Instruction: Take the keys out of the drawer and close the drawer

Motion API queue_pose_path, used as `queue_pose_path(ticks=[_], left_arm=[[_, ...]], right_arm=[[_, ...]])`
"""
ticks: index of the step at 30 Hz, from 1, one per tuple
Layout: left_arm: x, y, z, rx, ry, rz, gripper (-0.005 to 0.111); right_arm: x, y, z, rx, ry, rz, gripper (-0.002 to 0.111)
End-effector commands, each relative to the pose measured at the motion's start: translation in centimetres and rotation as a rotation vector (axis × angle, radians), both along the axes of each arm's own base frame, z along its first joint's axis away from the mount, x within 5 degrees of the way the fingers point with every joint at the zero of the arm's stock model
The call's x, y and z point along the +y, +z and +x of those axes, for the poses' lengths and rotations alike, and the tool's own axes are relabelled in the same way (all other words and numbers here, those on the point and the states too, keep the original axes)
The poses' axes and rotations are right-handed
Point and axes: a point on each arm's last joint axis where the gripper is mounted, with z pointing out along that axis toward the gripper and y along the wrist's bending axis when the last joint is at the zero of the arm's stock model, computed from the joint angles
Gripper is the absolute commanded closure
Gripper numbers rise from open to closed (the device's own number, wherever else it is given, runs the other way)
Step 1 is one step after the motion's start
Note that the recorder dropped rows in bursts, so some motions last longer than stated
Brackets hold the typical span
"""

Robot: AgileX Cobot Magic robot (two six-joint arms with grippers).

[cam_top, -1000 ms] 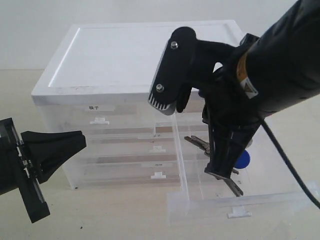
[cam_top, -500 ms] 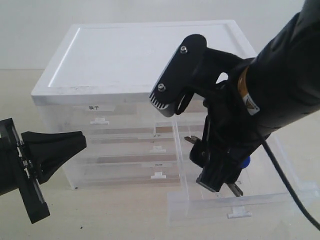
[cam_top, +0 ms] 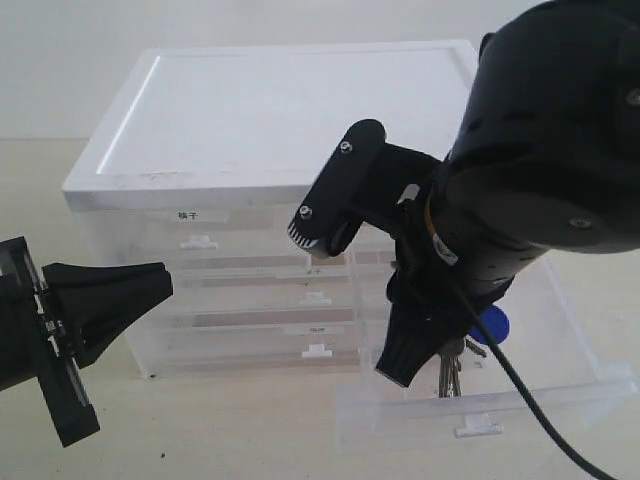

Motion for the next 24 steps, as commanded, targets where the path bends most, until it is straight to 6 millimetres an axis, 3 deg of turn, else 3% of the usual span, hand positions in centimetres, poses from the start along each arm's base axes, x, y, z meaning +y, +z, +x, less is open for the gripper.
queue_pose_path(ticks=[1, 2, 4, 9, 14, 17, 18, 20, 23, 24], left_arm=[[-0.1, 0.1, 0.0, 0.001, -0.008, -0.013, 0.102], [-0.1, 0.1, 0.0, 0.001, -0.008, -0.013, 0.102], [-0.1, 0.1, 0.0, 0.001, -0.008, -0.013, 0.102], [-0.1, 0.1, 0.0, 0.001, -0.008, -0.013, 0.102], [-0.1, 0.1, 0.0, 0.001, -0.008, -0.013, 0.102], [-0.1, 0.1, 0.0, 0.001, -0.008, -0.013, 0.102], [-0.1, 0.1, 0.0, 0.000, -0.011, -0.011, 0.102], [-0.1, 0.1, 0.0, 0.000, -0.011, -0.011, 0.102], [-0.1, 0.1, 0.0, 0.002, -0.012, -0.012, 0.102], [-0.1, 0.1, 0.0, 0.002, -0.012, -0.012, 0.102]], right_arm=[[-0.1, -0.1, 0.1, -0.011, -0.008, -0.023, 0.101], [-0.2, -0.1, 0.1, -0.010, -0.003, -0.029, 0.108], [-0.2, 0.0, 0.2, -0.016, 0.001, -0.030, 0.108], [-0.6, 3.8, 0.0, -0.120, 0.009, 0.093, 0.108], [-2.4, 6.9, -1.4, -0.173, 0.015, 0.206, 0.108], [-2.8, 5.8, -2.5, -0.019, -0.025, 0.169, 0.106], [-2.8, 5.2, -2.5, 0.002, -0.029, 0.148, 0.101], [-2.6, 3.3, -2.2, 0.018, -0.022, 0.085, 0.065], [-2.1, 2.6, -1.7, -0.008, -0.024, 0.092, 0.026], [-2.0, 2.4, -1.6, -0.010, -0.022, 0.088, 0.019]])
